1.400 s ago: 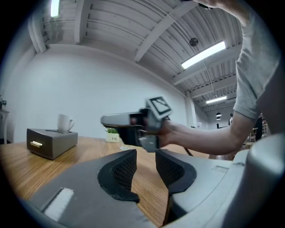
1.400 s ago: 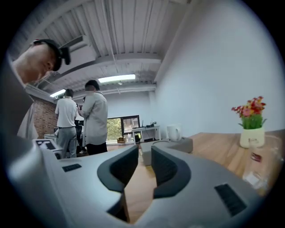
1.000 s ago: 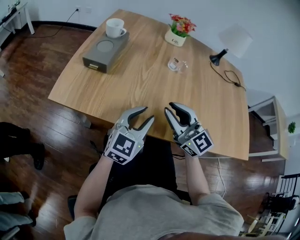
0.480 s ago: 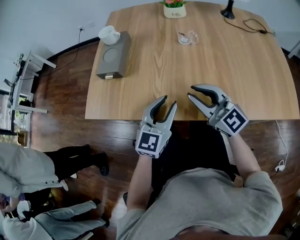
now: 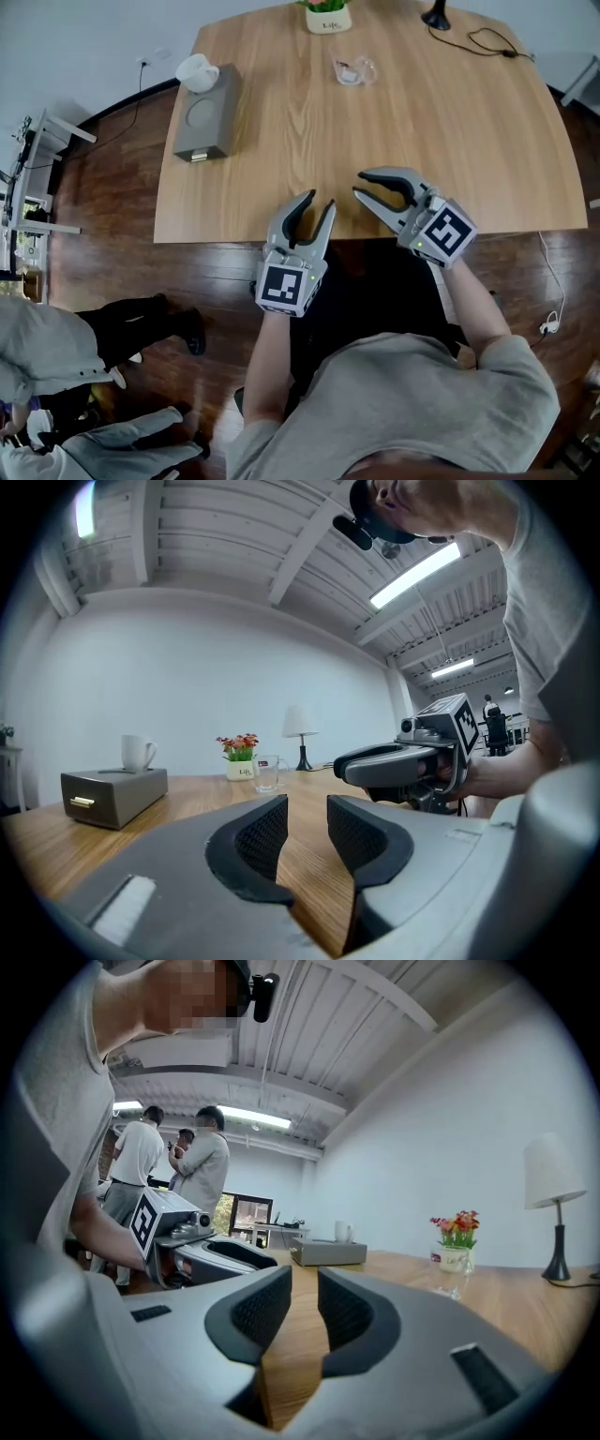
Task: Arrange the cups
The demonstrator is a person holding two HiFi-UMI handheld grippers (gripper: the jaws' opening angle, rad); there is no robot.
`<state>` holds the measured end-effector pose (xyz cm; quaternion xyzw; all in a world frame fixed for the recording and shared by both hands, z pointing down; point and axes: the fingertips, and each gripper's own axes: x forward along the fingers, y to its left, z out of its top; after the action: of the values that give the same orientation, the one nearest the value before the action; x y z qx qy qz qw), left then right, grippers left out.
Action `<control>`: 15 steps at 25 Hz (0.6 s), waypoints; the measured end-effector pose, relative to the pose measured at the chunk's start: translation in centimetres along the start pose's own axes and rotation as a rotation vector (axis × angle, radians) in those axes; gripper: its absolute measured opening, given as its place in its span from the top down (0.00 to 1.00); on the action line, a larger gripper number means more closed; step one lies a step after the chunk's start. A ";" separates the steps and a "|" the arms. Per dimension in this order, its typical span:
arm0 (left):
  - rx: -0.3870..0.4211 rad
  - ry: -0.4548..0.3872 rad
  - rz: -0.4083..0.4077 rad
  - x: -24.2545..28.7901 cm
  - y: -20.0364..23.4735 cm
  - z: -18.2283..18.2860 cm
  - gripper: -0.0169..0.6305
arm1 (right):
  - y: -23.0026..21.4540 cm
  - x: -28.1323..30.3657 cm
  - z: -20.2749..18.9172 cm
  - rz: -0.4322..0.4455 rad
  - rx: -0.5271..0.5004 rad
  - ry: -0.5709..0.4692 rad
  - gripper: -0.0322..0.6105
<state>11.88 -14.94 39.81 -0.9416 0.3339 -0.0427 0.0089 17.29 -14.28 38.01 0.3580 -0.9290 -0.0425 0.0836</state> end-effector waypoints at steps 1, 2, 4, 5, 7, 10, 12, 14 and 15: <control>-0.004 0.002 -0.001 0.1 -0.1 0.0 0.77 | -0.1 0.0 -0.1 0.004 0.001 0.001 0.82; -0.008 -0.002 -0.001 0.2 -0.2 0.0 0.77 | -0.2 -0.1 -0.1 0.006 0.003 0.000 0.82; -0.009 -0.017 -0.003 0.4 -0.4 0.2 0.77 | -0.6 -0.2 -0.1 0.005 0.008 -0.003 0.82; -0.007 -0.022 -0.006 0.5 -0.4 0.3 0.77 | -0.8 -0.2 -0.2 0.002 0.010 -0.001 0.82; -0.005 -0.022 -0.009 0.3 -0.1 0.4 0.77 | -1.4 0.2 -0.3 -0.018 0.001 0.013 0.82; 0.000 -0.010 -0.002 -0.2 0.4 0.3 0.77 | -4.0 0.9 -0.9 -0.101 -0.037 0.061 0.75; 0.004 -0.006 -0.006 -0.1 0.2 0.4 0.77 | -7.3 0.7 -1.2 -0.172 -0.042 0.099 0.70; 0.006 -0.005 -0.014 0.2 0.1 0.4 0.77 | -11.4 0.5 -1.5 -0.243 -0.048 0.138 0.53; 0.006 -0.006 -0.017 0.2 0.0 0.4 0.77 | -13.5 0.6 -1.8 -0.276 -0.052 0.159 0.53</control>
<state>12.08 -15.13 39.46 -0.9445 0.3258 -0.0411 0.0122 26.11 -24.70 37.99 0.4824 -0.8599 -0.0492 0.1594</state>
